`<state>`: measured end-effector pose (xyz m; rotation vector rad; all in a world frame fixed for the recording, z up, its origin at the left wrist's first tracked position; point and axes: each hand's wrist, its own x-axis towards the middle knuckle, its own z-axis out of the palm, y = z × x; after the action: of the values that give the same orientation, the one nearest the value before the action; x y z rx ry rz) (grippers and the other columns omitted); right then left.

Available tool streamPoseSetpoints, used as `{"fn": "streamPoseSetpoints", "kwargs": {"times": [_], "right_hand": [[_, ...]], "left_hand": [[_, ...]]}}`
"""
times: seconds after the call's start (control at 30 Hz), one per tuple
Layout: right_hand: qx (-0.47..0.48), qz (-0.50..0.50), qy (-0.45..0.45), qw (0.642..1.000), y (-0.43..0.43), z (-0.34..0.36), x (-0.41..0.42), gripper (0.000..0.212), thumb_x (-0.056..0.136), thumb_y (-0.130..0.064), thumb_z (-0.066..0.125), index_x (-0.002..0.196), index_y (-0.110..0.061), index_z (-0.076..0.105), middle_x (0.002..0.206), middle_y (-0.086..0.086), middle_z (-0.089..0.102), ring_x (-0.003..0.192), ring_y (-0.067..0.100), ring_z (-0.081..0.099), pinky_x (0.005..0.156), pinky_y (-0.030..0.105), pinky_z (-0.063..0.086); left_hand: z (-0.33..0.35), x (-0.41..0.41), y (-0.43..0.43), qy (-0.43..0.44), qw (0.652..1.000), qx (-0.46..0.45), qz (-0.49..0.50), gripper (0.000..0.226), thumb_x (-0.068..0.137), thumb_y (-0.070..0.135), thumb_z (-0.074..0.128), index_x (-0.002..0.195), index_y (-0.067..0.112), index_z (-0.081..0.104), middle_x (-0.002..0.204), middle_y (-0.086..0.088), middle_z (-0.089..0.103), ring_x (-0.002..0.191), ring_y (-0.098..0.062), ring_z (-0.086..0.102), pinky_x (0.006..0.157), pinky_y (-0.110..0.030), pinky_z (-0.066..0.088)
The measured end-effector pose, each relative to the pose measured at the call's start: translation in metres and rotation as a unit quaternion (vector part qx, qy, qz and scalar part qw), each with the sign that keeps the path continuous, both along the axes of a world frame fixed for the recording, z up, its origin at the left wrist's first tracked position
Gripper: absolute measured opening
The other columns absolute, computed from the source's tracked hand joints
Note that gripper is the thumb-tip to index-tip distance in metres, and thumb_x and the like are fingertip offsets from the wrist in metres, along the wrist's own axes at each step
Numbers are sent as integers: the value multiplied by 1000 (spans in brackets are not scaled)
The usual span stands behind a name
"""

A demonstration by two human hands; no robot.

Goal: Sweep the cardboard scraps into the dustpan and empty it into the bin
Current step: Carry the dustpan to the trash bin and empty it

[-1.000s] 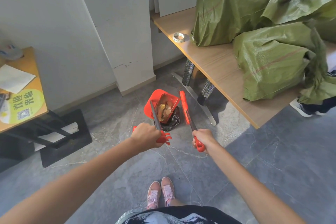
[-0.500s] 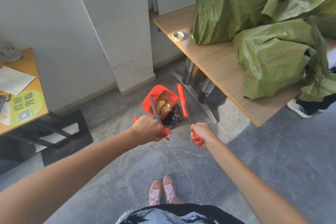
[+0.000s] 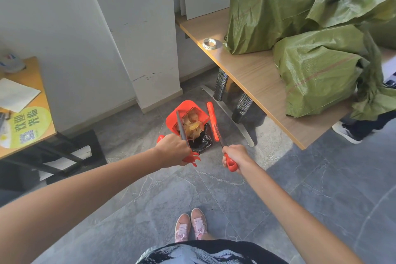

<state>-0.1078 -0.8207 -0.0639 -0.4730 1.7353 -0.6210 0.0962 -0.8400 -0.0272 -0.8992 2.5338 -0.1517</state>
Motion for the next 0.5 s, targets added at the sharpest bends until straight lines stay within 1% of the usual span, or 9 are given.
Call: {"fn": "streamPoseSetpoints", "kwargs": {"times": [0.03, 0.1, 0.23, 0.3, 0.43, 0.5], "right_hand": [[0, -2, -2, 1000, 0, 0, 0, 21, 86, 6, 44, 70, -8, 40, 54, 8, 42, 29, 11, 42, 33, 17, 34], [3, -3, -3, 1000, 1, -1, -1, 20, 86, 5, 45, 71, -7, 40, 55, 9, 42, 32, 12, 42, 33, 17, 35], [1, -3, 3, 1000, 2, -3, -1, 22, 86, 4, 45, 68, -7, 39, 53, 8, 42, 29, 11, 42, 34, 18, 34], [-2, -4, 5, 1000, 2, -3, -1, 22, 86, 4, 45, 68, -7, 39, 52, 8, 41, 29, 11, 41, 35, 19, 33], [-6, -4, 6, 1000, 2, -1, -3, 22, 85, 4, 45, 68, -7, 39, 52, 8, 42, 31, 13, 41, 38, 21, 33], [-6, -5, 6, 1000, 2, 0, -3, 22, 85, 4, 44, 68, -7, 39, 52, 8, 42, 30, 12, 41, 39, 21, 32]], "left_hand": [[0, 0, -2, 1, 1000, 2, -1, 43, 96, 43, 39, 73, 11, 55, 64, -3, 49, 56, -25, 48, 48, -28, 31], [2, 0, -4, -1, 1000, -4, -5, 43, 97, 43, 38, 72, 11, 53, 65, -3, 50, 56, -25, 48, 52, -29, 35], [8, -3, -5, -6, 1000, -18, -12, 42, 97, 43, 37, 73, 11, 51, 65, -2, 47, 58, -24, 47, 54, -29, 37], [10, -1, -6, -1, 1000, -16, -11, 41, 97, 42, 39, 71, 11, 48, 61, 0, 43, 58, -24, 47, 54, -29, 37], [13, 1, -6, -4, 1000, -17, -12, 39, 96, 40, 41, 71, 12, 48, 53, 1, 32, 56, -23, 47, 53, -28, 38], [13, 0, -5, -9, 1000, -19, -14, 37, 96, 39, 40, 72, 12, 49, 52, 2, 33, 57, -24, 47, 53, -29, 38]]}}
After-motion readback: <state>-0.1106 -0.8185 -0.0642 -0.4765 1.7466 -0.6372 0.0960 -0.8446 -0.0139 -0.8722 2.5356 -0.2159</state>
